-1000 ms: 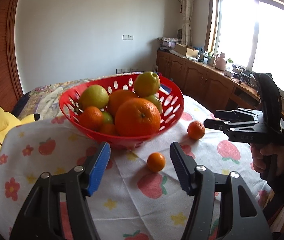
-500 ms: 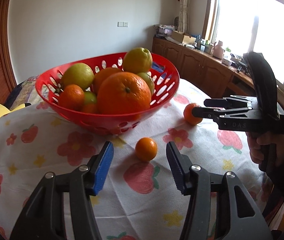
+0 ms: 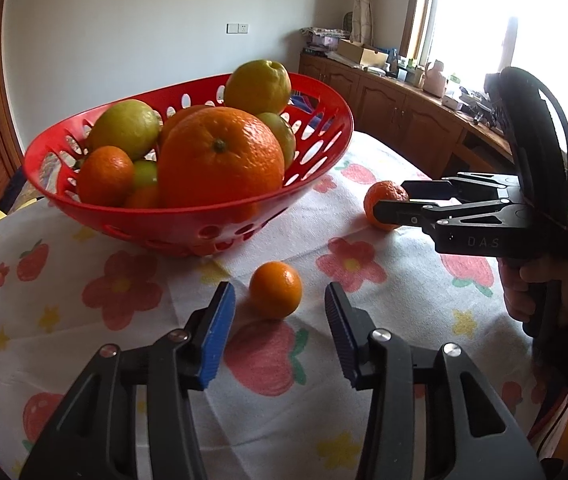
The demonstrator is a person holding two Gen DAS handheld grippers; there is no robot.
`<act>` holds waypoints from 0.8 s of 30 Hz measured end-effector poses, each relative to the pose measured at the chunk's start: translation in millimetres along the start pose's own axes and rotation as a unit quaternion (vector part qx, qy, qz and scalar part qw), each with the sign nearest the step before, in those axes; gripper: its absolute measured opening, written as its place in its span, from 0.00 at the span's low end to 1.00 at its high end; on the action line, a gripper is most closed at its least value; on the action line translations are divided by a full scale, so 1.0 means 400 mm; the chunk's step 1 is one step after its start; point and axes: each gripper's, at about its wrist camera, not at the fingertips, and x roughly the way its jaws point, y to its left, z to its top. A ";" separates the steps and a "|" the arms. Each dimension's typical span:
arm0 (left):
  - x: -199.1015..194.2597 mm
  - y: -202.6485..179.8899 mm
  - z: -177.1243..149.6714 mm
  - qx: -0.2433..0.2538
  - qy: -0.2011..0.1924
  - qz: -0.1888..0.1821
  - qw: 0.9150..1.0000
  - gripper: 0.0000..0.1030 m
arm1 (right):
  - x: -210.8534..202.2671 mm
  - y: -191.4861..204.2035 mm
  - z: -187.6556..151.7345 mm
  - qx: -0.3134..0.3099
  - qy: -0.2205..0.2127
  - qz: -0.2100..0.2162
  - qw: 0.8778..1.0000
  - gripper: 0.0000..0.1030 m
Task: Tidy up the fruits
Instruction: 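Withdraw both open tools toward the mandarins on the cloth, then close the left tool on the small orange while the right grasps a mandarin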
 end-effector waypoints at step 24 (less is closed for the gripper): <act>0.072 -0.017 0.030 0.007 0.041 0.021 0.999 0.38 | 0.029 -0.008 -0.006 -0.005 0.015 -0.003 1.000 0.49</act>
